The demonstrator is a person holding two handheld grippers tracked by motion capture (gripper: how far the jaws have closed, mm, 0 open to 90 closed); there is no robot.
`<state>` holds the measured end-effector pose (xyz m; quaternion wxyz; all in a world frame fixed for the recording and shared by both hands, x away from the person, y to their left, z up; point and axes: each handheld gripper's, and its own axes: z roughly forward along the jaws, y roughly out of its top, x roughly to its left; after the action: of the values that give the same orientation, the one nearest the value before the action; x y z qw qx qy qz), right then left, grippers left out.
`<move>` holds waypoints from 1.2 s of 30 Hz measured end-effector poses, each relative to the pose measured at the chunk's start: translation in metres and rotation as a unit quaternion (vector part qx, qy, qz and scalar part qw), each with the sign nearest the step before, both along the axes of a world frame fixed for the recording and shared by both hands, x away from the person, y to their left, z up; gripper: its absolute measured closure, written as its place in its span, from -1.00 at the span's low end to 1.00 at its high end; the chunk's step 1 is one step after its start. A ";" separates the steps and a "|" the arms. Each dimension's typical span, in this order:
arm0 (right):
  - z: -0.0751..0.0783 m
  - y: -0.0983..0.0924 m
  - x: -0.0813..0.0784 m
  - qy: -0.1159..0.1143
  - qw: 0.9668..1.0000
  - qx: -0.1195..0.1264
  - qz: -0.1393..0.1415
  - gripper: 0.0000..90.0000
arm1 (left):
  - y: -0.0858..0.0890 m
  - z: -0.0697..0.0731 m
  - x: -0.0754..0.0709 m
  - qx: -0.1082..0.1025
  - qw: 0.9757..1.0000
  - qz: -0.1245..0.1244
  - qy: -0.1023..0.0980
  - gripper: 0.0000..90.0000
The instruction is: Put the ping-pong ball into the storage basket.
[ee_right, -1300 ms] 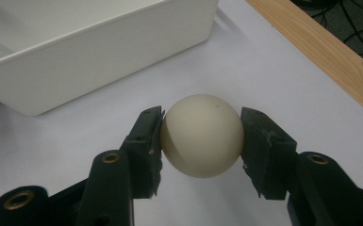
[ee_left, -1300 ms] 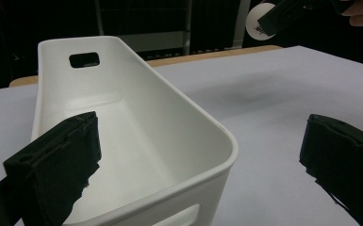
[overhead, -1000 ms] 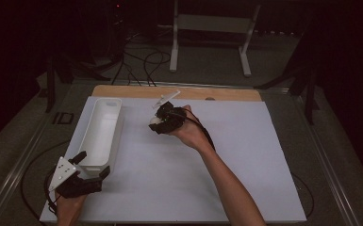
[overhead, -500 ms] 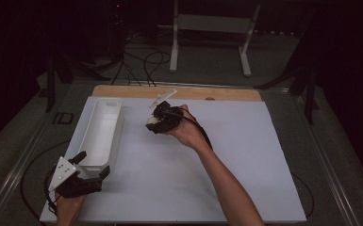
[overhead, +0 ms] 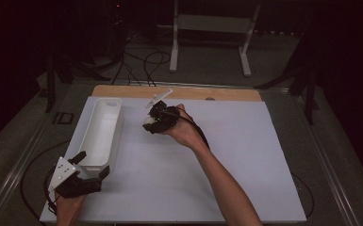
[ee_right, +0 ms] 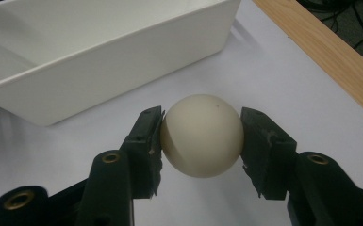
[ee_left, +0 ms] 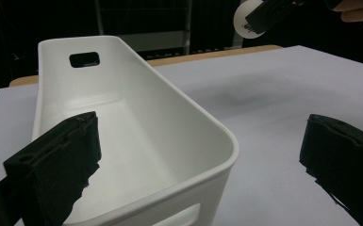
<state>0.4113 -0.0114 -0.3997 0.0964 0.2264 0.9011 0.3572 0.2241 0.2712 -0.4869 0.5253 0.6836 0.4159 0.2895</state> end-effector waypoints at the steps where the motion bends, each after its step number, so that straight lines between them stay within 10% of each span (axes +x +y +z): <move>1: 0.000 0.001 0.000 0.000 1.000 0.000 0.001 0.12 | 0.000 0.000 0.000 0.000 1.000 0.000 0.000 -1.00; 36: 0.006 0.023 0.000 0.001 1.000 0.001 0.013 0.13 | 0.000 0.000 0.000 0.000 1.000 -0.001 0.001 -1.00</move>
<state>0.4112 0.0113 -0.3935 0.0906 0.2154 0.9038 0.3586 0.2244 0.2713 -0.4870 0.5255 0.6838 0.4159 0.2886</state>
